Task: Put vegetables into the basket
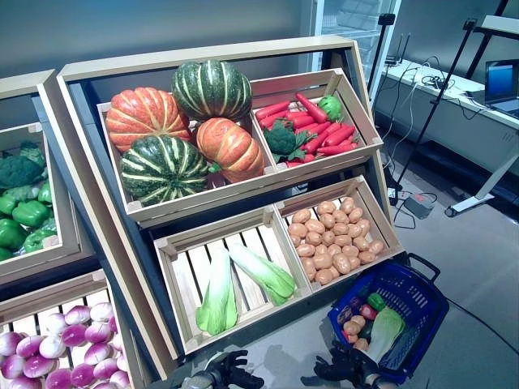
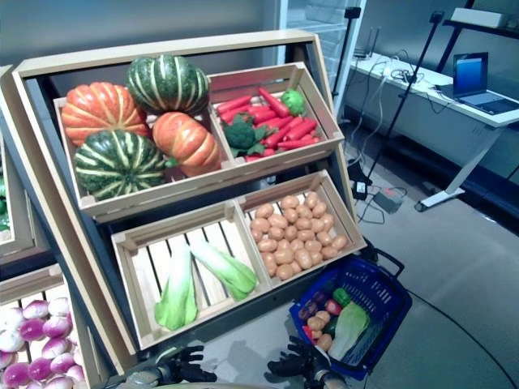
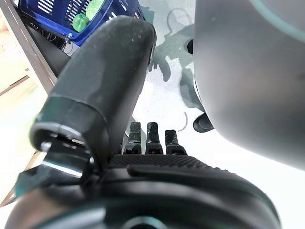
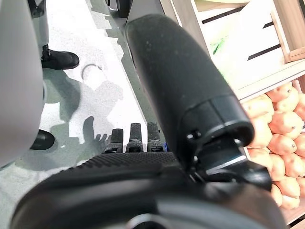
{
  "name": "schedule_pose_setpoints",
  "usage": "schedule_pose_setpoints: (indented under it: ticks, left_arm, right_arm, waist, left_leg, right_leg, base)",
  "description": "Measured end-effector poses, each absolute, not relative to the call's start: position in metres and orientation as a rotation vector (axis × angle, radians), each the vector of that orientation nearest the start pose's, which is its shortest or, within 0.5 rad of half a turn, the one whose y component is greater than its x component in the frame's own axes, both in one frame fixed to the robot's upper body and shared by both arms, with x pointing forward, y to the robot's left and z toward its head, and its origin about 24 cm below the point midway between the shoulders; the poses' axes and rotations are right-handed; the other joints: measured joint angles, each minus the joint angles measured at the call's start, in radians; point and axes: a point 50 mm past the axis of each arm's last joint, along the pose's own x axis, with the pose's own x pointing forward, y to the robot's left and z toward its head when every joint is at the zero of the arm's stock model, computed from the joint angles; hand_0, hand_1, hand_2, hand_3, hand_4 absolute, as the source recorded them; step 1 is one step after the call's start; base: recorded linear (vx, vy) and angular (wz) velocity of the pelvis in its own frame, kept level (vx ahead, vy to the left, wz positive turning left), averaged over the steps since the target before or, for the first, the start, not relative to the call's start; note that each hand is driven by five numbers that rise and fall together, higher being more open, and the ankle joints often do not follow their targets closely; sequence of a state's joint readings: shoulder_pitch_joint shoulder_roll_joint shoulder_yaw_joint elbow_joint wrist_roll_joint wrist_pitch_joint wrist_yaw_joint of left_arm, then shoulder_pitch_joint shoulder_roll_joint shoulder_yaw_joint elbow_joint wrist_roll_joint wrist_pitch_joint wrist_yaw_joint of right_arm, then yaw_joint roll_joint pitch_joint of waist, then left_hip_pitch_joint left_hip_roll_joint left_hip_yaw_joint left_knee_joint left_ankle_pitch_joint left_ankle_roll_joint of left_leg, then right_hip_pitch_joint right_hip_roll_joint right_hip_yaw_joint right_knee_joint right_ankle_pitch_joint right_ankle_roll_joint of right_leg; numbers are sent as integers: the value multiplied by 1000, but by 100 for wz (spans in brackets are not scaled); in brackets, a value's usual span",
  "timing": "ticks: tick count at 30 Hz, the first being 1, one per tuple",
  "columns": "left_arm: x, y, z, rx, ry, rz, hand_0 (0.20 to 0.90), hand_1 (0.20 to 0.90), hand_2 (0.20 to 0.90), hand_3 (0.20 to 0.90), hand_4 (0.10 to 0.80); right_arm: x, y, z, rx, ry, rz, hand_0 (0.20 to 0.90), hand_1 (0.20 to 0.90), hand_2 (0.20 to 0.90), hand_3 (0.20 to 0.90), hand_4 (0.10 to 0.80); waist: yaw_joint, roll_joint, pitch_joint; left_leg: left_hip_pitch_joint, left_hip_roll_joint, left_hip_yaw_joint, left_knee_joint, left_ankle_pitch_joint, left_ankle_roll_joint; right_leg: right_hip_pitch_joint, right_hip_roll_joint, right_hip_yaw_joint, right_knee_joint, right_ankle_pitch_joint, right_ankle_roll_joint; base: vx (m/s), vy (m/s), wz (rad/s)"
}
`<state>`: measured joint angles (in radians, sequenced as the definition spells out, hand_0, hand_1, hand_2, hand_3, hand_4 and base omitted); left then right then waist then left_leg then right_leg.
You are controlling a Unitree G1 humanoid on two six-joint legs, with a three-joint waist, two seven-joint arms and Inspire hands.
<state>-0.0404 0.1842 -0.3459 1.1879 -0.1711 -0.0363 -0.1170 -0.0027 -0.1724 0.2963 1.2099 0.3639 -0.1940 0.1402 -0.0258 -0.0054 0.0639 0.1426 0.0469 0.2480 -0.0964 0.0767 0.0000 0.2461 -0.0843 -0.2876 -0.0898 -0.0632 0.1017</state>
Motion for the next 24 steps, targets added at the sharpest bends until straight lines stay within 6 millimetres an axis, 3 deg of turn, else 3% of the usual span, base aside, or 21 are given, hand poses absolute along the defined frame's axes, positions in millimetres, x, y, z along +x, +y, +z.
schedule_pose_setpoints:
  ticks: [15,24]
  left_arm:
    - [112,183,-162,150,1147,-216,900,900,900,900,800]
    - [113,183,-162,151,1145,-218,900,900,900,900,800]
  right_arm:
    - [112,-183,-156,-7,955,130,900,900,900,900,800]
    - [114,-187,-155,-46,935,61,900,900,900,900,800]
  waist:
    - [0,3,2]
    - [-2,9,10]
  left_leg:
    - [-4,0,0,0,0,0]
    - [-5,0,0,0,0,0]
  right_leg:
    - [-4,0,0,-3,0,0]
    - [-5,0,1,-3,0,0]
  base:
    - [0,0,0]
    - [0,0,0]
